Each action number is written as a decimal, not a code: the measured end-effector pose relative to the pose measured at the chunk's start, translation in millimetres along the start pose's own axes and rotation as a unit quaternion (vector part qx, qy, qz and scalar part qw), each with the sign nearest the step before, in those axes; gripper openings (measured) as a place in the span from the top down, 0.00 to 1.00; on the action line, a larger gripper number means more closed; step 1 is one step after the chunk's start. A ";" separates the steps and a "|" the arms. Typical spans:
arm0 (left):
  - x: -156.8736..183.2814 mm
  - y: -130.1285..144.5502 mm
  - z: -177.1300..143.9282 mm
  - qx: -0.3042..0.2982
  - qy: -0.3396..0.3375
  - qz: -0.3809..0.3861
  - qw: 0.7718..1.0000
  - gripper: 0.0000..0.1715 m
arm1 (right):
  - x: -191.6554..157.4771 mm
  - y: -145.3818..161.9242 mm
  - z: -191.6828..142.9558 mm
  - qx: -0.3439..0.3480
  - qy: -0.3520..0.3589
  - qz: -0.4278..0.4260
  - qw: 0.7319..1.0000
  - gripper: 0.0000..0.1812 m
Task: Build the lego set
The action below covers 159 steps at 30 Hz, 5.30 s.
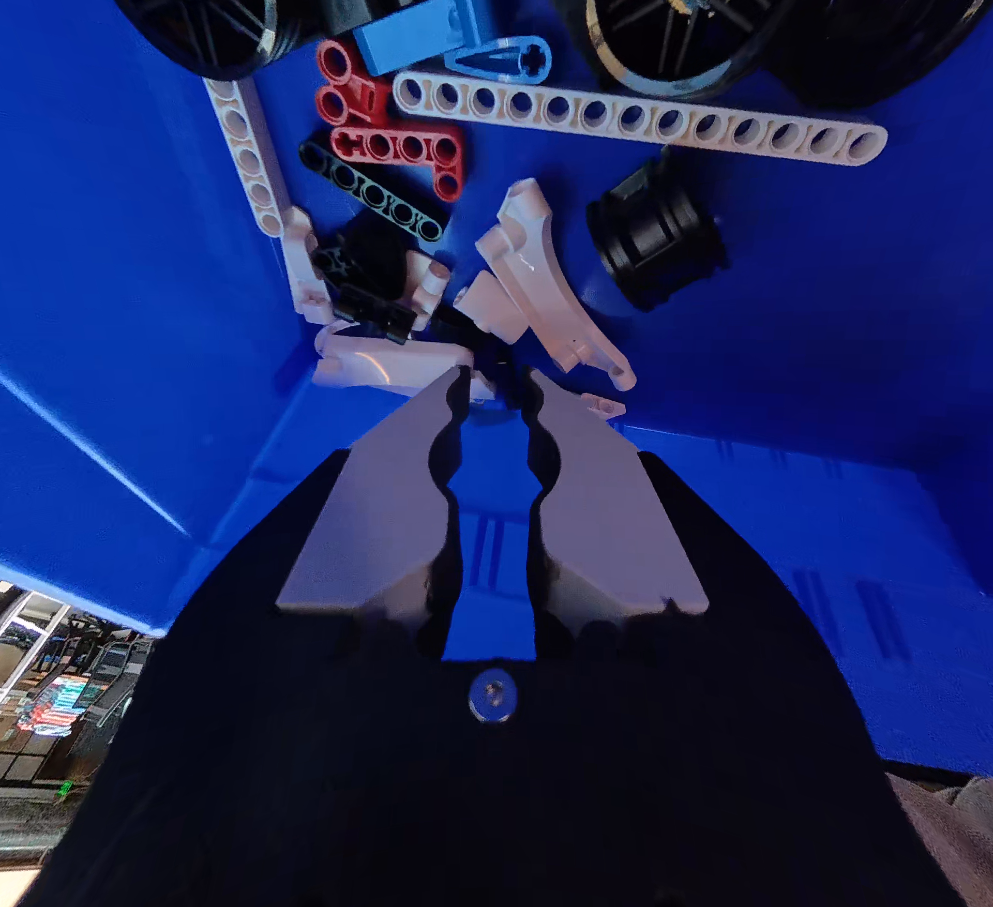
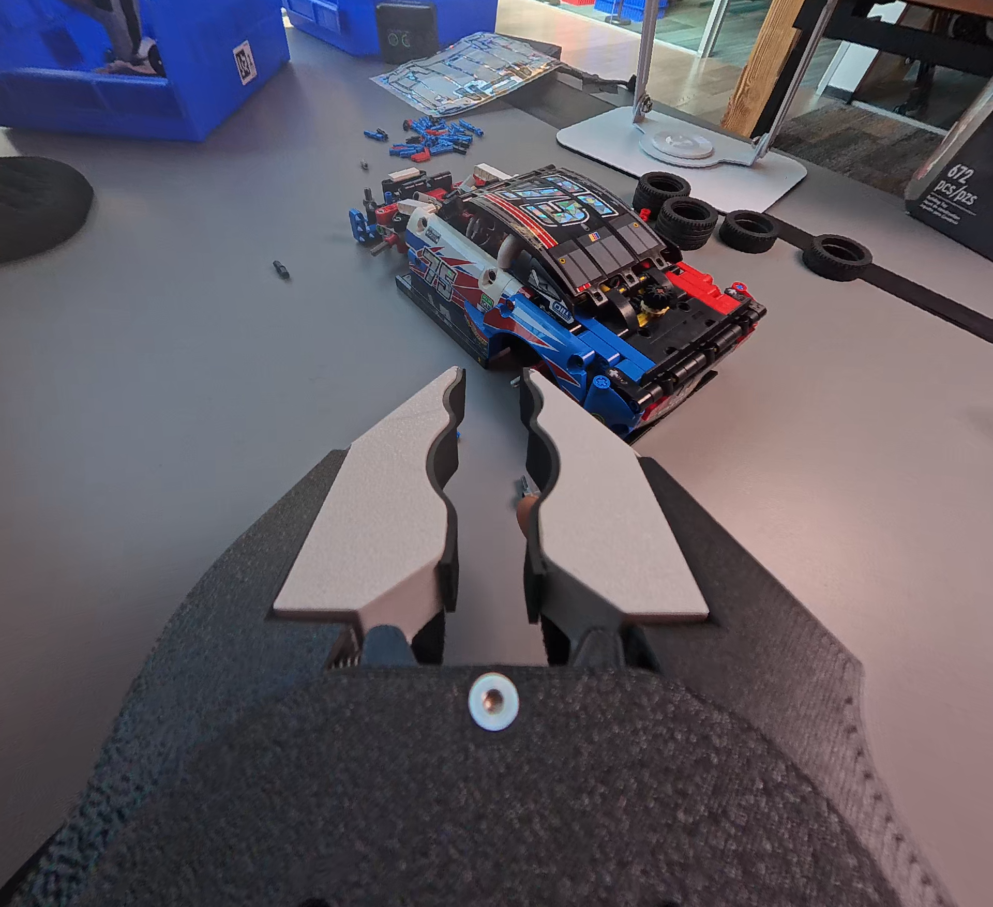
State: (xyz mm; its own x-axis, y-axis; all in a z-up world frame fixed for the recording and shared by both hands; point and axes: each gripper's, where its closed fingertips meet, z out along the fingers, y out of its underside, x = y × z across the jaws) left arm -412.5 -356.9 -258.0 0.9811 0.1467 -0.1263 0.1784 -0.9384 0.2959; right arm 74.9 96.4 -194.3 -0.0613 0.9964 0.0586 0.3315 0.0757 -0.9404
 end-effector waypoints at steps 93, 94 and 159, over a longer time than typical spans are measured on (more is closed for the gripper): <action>424.3 -215.2 -255.5 0.717 0.349 0.216 0.563 0.86 | -105.1 -87.5 58.9 0.116 -0.236 0.119 0.957 0.97; 428.6 -214.3 -250.6 0.724 0.298 0.248 0.570 0.87 | -104.3 -90.4 55.1 0.121 -0.266 0.173 0.941 0.97; 409.0 -233.3 -160.8 0.603 0.107 0.346 0.711 0.91 | -120.2 30.3 70.2 -0.184 -0.198 -0.177 0.946 0.97</action>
State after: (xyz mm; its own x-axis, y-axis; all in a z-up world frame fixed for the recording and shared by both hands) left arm -40.7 -27.7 -226.5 0.8149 -0.5572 -0.1598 -0.4196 -0.3769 -0.8257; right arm 26.2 -23.8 -253.4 -0.5540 0.8192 0.1487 0.5257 0.4826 -0.7005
